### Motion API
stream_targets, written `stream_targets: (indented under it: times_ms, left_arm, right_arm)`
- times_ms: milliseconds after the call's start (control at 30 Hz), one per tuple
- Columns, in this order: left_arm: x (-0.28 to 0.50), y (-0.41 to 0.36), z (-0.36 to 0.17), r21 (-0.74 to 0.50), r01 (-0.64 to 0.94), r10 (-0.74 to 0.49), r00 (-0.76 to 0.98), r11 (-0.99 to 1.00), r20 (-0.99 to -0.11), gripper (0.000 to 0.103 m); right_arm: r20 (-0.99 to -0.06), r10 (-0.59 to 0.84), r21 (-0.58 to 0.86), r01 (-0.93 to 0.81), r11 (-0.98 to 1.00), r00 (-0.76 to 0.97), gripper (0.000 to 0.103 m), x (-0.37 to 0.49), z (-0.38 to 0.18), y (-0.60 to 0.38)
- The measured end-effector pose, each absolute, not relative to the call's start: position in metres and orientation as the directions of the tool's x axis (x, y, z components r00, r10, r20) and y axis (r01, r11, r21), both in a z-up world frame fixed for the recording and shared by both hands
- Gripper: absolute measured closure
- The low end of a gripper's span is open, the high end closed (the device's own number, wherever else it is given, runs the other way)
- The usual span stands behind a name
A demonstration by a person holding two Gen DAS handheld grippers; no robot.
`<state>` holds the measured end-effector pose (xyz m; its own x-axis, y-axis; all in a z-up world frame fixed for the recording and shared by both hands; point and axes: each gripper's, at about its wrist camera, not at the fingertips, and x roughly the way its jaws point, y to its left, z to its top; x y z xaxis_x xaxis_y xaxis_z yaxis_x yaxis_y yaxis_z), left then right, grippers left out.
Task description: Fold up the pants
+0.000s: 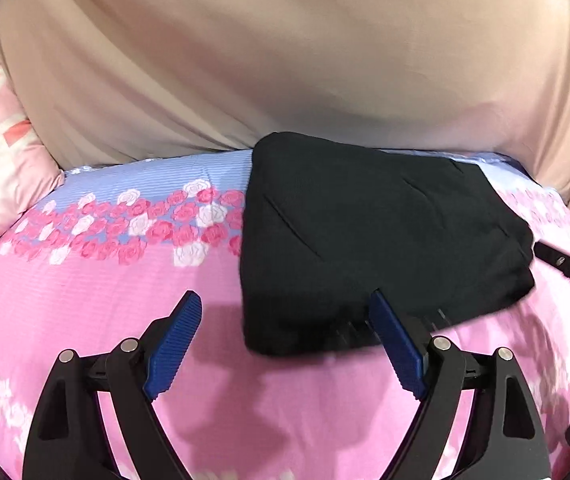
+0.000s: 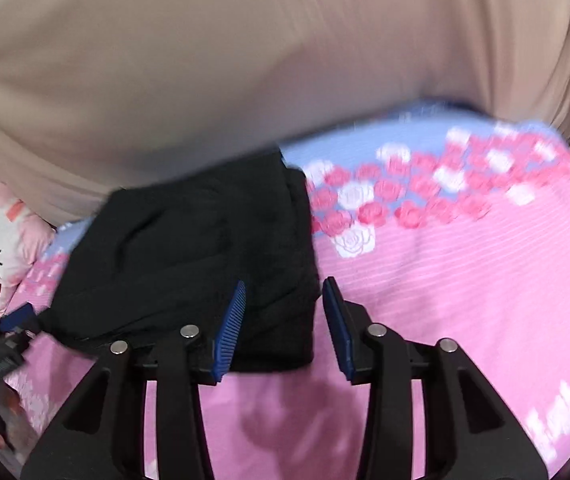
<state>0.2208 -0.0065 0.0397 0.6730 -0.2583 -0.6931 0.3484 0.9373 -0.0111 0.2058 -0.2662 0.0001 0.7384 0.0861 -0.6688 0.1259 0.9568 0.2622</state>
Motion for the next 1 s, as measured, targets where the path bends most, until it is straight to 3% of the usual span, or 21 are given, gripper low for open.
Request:
stream_targets:
  times_ms: [67,133,300,433,533,767,1000]
  left_arm:
    - [0.207,-0.006,0.035,-0.027,0.342,-0.266,0.676,0.939,-0.687,0.019]
    - [0.191,-0.005,0.027,-0.047,0.330,-0.272,0.678,0.943,-0.683,0.018]
    - [0.162,-0.004,0.013,-0.015,0.343,-0.271,0.716,0.939,-0.643,0.015]
    - [0.159,0.004,0.015,-0.053,0.320,-0.286,0.745,0.946,-0.603,0.015]
    - [0.160,0.010,0.016,-0.092,0.298,-0.292,0.749,0.950,-0.595,0.015]
    - [0.163,0.013,0.015,-0.115,0.291,-0.300,0.745,0.950,-0.596,0.015]
    - [0.156,0.012,0.017,-0.083,0.274,-0.270,0.768,0.958,-0.581,0.015]
  right_arm:
    - [-0.652,0.058,0.234,0.128,0.964,0.756,0.058,0.185,0.002,-0.256]
    - [-0.647,0.035,0.210,0.134,0.969,0.762,0.045,0.165,0.001,-0.247]
    - [-0.645,-0.009,0.135,0.125,0.983,0.764,0.035,0.130,-0.007,-0.224]
    - [-0.645,-0.034,0.102,0.130,0.986,0.763,0.012,0.119,-0.008,-0.217]
    - [-0.634,-0.066,0.075,0.146,0.986,0.770,0.005,0.117,-0.006,-0.215]
    - [-0.617,-0.035,0.093,0.117,0.989,0.786,0.005,0.112,-0.004,-0.214]
    - [-0.673,-0.056,0.037,0.110,0.993,0.738,0.005,0.114,-0.011,-0.199]
